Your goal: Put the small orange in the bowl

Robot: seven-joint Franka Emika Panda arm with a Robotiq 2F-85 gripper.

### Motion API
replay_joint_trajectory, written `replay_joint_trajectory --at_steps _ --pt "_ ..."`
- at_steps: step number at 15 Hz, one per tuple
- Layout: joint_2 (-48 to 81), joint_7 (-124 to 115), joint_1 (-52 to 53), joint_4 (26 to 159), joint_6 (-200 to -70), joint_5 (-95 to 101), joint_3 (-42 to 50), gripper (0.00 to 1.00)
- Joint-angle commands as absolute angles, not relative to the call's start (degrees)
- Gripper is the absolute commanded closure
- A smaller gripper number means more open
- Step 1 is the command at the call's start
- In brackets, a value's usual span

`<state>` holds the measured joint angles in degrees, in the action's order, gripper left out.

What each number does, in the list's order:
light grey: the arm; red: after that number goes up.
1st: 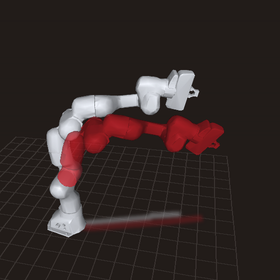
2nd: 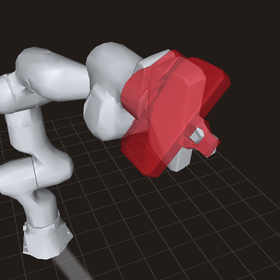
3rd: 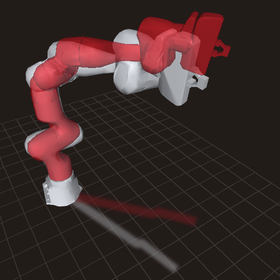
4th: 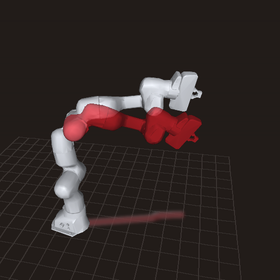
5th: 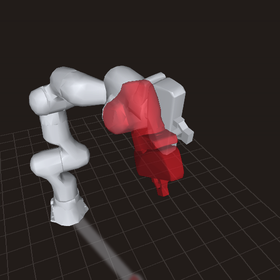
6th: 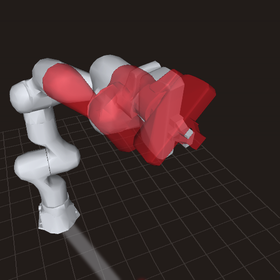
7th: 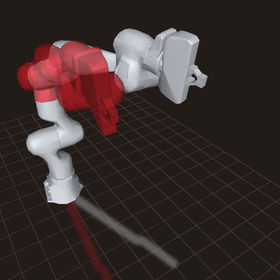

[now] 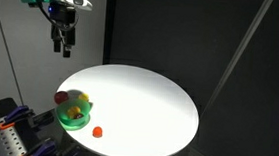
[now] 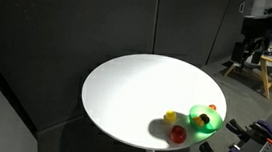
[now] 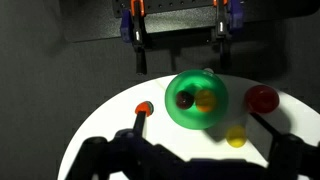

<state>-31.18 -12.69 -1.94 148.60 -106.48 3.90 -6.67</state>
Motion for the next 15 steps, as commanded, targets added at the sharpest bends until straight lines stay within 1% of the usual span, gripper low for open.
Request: replay_joint_trajectory --at_steps 1,9,15 --pt "-31.1 -13.0 -1.3 148.5 -106.4 4.2 -6.0 0.00" --pt "-31.0 -12.8 -1.3 148.4 -106.4 4.0 -5.7 0.00" --pt "-30.9 -11.5 -1.6 148.2 -107.5 2.8 -3.6 0.00"
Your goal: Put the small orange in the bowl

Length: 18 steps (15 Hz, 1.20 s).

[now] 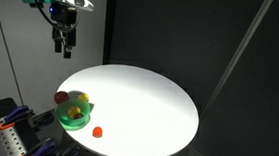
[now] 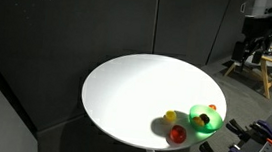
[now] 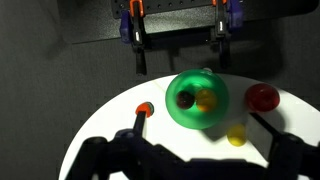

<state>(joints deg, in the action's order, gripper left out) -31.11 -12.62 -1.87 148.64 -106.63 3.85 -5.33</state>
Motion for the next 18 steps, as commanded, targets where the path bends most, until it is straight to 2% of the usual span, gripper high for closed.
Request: replay_joint_trajectory --at_steps 1,10,18 --pt "-30.8 -11.2 -1.7 148.2 -107.8 2.6 -3.1 0.00" --pt "-30.5 -7.3 -2.7 149.8 -118.2 0.0 2.1 0.00" --pt "-24.4 -8.2 -6.0 151.2 -125.0 -0.3 5.5 0.00"
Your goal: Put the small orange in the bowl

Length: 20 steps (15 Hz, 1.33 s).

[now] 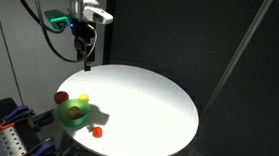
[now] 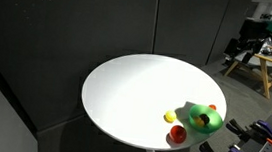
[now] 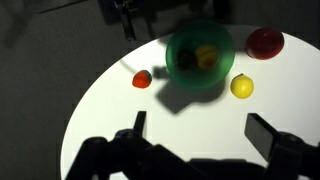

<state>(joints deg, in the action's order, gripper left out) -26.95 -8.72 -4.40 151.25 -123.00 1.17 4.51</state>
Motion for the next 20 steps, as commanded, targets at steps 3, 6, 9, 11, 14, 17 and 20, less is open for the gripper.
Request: replay_joint_trajectory --at_steps 3,6,9,11,14,17,20 --pt "-21.3 -8.7 -7.7 151.3 -127.2 -0.3 6.4 0.00" --pt "-17.7 -9.2 -9.1 151.0 -129.7 -0.3 7.3 0.00" --pt "-14.5 -10.4 -10.0 151.0 -133.2 -0.7 7.8 0.00" --pt "-12.3 -11.1 -10.2 151.1 -135.7 -1.4 8.0 0.00" --pt "-8.7 -11.7 -10.3 151.0 -140.4 -2.1 8.1 0.00" --pt "-5.6 -13.1 -10.3 150.9 -144.6 -1.4 8.1 0.00" --pt "-3.3 -13.7 -10.2 150.9 -147.2 -1.1 8.2 0.00"
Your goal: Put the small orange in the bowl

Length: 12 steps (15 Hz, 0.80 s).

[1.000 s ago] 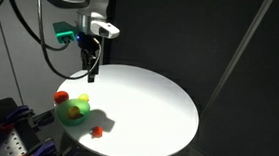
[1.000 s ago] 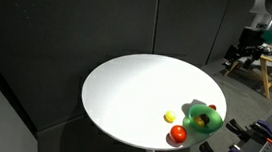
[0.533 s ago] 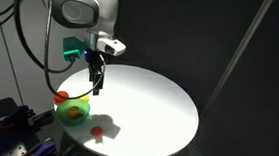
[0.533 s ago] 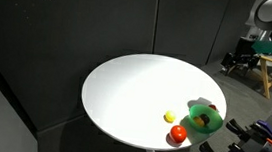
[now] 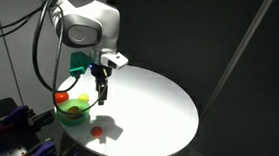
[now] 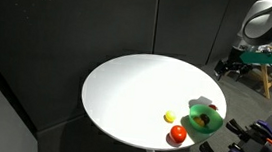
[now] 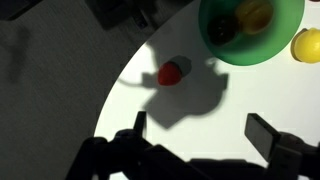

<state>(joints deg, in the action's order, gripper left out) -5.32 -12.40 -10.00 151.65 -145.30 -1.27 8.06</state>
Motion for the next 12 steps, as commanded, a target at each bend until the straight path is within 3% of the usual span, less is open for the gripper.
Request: replay_joint_trajectory --at_steps 1,12 --pt "-3.1 -13.3 -10.1 150.9 -147.2 -1.5 8.3 0.00" --pt "-2.7 -12.8 -9.8 151.3 -147.5 -1.2 8.2 0.00"
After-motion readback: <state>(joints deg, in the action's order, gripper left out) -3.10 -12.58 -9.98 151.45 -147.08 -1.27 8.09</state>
